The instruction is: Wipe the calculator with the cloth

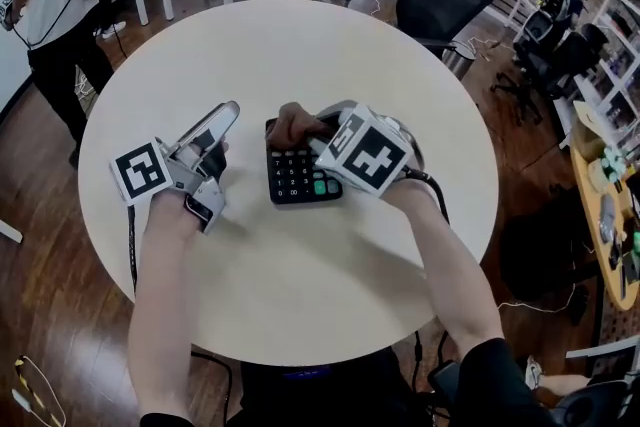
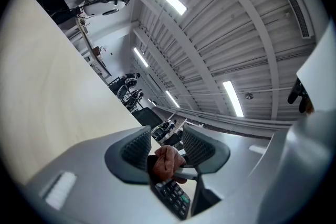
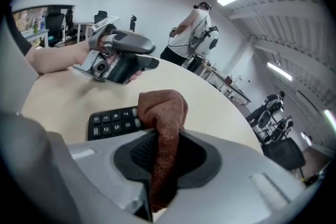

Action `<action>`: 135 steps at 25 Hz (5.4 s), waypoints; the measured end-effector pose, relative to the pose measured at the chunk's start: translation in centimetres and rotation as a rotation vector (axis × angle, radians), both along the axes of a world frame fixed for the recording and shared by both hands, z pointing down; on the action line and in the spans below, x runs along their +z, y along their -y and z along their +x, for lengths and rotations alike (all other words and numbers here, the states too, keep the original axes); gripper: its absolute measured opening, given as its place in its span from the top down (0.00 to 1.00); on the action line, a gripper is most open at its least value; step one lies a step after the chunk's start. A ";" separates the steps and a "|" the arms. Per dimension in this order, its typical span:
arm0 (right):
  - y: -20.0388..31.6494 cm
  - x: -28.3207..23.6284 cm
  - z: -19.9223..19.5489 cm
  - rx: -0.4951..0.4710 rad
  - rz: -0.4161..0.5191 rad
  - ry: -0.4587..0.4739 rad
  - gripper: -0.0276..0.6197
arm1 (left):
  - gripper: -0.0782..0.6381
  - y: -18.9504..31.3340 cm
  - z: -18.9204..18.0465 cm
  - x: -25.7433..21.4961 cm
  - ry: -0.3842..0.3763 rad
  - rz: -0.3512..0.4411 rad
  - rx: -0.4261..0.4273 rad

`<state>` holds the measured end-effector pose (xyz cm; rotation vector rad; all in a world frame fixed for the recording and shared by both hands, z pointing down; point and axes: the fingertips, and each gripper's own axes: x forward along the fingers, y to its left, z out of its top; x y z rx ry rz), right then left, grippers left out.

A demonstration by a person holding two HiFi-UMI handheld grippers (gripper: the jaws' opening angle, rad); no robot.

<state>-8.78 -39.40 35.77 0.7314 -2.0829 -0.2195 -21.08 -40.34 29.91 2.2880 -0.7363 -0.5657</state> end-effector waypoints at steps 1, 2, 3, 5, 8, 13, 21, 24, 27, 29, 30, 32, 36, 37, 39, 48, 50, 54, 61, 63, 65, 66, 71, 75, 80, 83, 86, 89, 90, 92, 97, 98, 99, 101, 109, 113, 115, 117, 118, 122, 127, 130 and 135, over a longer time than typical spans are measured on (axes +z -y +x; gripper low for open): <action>0.2 0.1 1.7 0.037 -0.013 0.016 0.86 | 0.64 -0.1 -0.1 0.0 0.000 -0.004 -0.002; 0.5 0.3 3.5 0.079 -0.024 0.030 0.86 | 0.64 -0.1 -0.1 0.1 0.000 -0.006 -0.004; 0.7 0.4 5.4 0.125 -0.030 0.036 0.86 | 0.64 -0.1 -0.2 0.1 0.001 -0.009 -0.005; 1.0 0.4 8.8 0.215 -0.029 0.028 0.86 | 0.64 -0.2 -0.2 0.0 0.001 -0.009 -0.004; 0.7 -0.5 10.7 0.268 -0.003 0.034 0.86 | 0.64 -0.2 -0.1 -0.4 0.004 0.011 0.006; -1.0 -3.0 2.6 0.056 0.055 0.075 0.86 | 0.64 -0.3 0.0 -0.7 0.004 0.027 0.010; 0.0 -0.1 -4.5 -0.080 0.076 -0.089 0.86 | 0.64 -0.3 -0.1 -0.4 0.005 0.025 0.010; -1.9 0.0 -4.4 -0.120 0.049 -0.106 0.86 | 0.64 -0.3 0.0 -0.5 0.014 0.027 0.014; -5.1 0.6 -4.5 -0.184 0.007 -0.112 0.86 | 0.64 -0.2 0.0 -0.5 0.020 0.028 0.014; -7.9 1.2 -4.2 -0.232 -0.033 -0.126 0.86 | 0.64 -0.2 0.0 -0.5 0.018 0.029 0.012; -9.4 1.6 -4.0 -0.264 -0.059 -0.136 0.86 | 0.64 -0.2 0.0 -0.4 0.017 0.028 0.012; -12.2 2.0 -3.7 -0.335 -0.126 -0.136 0.86 | 0.64 -0.3 0.0 -0.5 0.017 0.026 0.011; -10.3 -0.3 -3.5 -0.270 -0.106 -0.027 0.86 | 0.64 -0.5 0.0 -0.7 0.027 0.030 0.013; -8.2 -1.2 -3.3 -0.211 -0.050 -0.018 0.86 | 0.64 -0.4 0.0 -0.7 0.028 0.030 0.014; -3.9 -2.6 -3.2 -0.105 0.050 -0.009 0.86 | 0.64 -0.4 0.0 -0.6 0.028 0.030 0.012; -1.0 -0.3 -3.8 -0.070 0.058 -0.087 0.86 | 0.64 -0.4 0.1 -0.6 0.027 0.024 0.018; -3.0 0.1 -4.2 -0.117 0.039 -0.112 0.86 | 0.64 -0.4 0.1 -0.7 0.033 0.027 0.018; -7.4 1.1 -4.0 -0.188 0.019 -0.155 0.86 | 0.64 -0.4 0.1 -0.6 0.037 0.031 0.016; -13.2 1.8 -2.8 -0.312 -0.103 -0.149 0.86 | 0.64 -0.4 0.1 -0.5 0.050 0.038 0.016; -10.3 -0.1 -1.7 -0.228 -0.048 -0.076 0.86 | 0.64 -0.4 0.2 -0.6 0.049 0.036 0.017; -5.8 -2.1 -0.2 -0.102 0.057 -0.039 0.86 | 0.64 -0.4 0.1 -0.6 0.048 0.035 0.017; -3.6 -2.8 0.4 -0.047 0.101 -0.028 0.86 | 0.64 -0.4 0.1 -0.6 0.048 0.034 0.017; 1.6 -2.1 0.4 0.012 0.115 -0.018 0.86 | 0.64 -0.4 0.1 -0.5 0.049 0.036 0.018; -0.2 -0.3 -0.3 -0.050 0.073 -0.078 0.86 | 0.64 -0.5 0.3 -0.5 0.071 0.043 0.028; -5.5 0.6 -0.7 -0.166 0.023 -0.142 0.86 | 0.64 -0.5 0.2 -0.6 0.075 0.044 0.028; -9.6 1.6 -0.7 -0.242 -0.026 -0.156 0.86 | 0.64 -0.5 0.3 -0.6 0.073 0.045 0.027; -12.8 2.1 -0.4 -0.322 -0.079 -0.192 0.86 | 0.64 -0.5 0.3 -0.6 0.075 0.047 0.025; -11.0 0.2 0.3 -0.274 -0.034 -0.150 0.86 | 0.64 -0.4 0.3 -0.7 0.082 0.049 0.027; -9.1 -0.7 0.5 -0.225 0.007 -0.129 0.86 | 0.64 -0.4 0.3 -0.7 0.083 0.049 0.028; -4.8 -1.9 1.0 -0.117 0.086 -0.087 0.86 | 0.64 -0.4 0.3 -0.7 0.087 0.050 0.032; 0.7 -1.3 0.6 -0.024 0.098 -0.065 0.86 | 0.64 -0.5 0.4 -0.5 0.086 0.053 0.033; 0.4 -0.8 0.3 -0.039 0.083 -0.080 0.86 | 0.64 -0.5 0.4 -0.5 0.085 0.052 0.033; -0.2 -0.5 0.0 -0.057 0.075 -0.098 0.86 | 0.64 -0.5 0.4 -0.5 0.085 0.051 0.035; -2.0 -0.2 -0.3 -0.097 0.076 -0.133 0.86 | 0.64 -0.5 0.4 -0.6 0.091 0.052 0.039; -12.9 2.4 -0.2 -0.359 -0.007 -0.223 0.86 | 0.64 -0.5 0.7 -0.4 0.101 0.058 0.038; -10.1 0.1 1.6 -0.263 0.018 -0.125 0.86 | 0.64 -0.5 0.8 -0.6 0.110 0.065 0.041; -5.8 -1.4 2.9 -0.130 0.084 -0.072 0.86 | 0.64 -0.5 0.7 -0.6 0.115 0.067 0.044; -1.8 -2.4 3.4 -0.026 0.131 -0.016 0.86 | 0.64 -0.5 0.6 -0.6 0.121 0.067 0.048; -0.3 -2.6 3.5 0.006 0.142 0.002 0.86 | 0.64 -0.6 0.6 -0.5 0.121 0.063 0.050; 2.0 -1.1 3.6 0.011 0.124 -0.042 0.86 | 0.64 -1.0 1.5 -0.3 0.119 0.070 0.069; -1.3 0.5 3.3 -0.064 0.061 -0.082 0.86 | 0.64 -1.0 2.2 -0.5 0.173 0.108 0.094; -4.7 1.4 3.2 -0.122 0.030 -0.115 0.86 | 0.64 -1.0 2.1 -0.4 0.178 0.109 0.093; -11.1 2.4 2.9 -0.279 -0.059 -0.183 0.86 | 0.64 -1.1 2.1 -0.5 0.160 0.108 0.094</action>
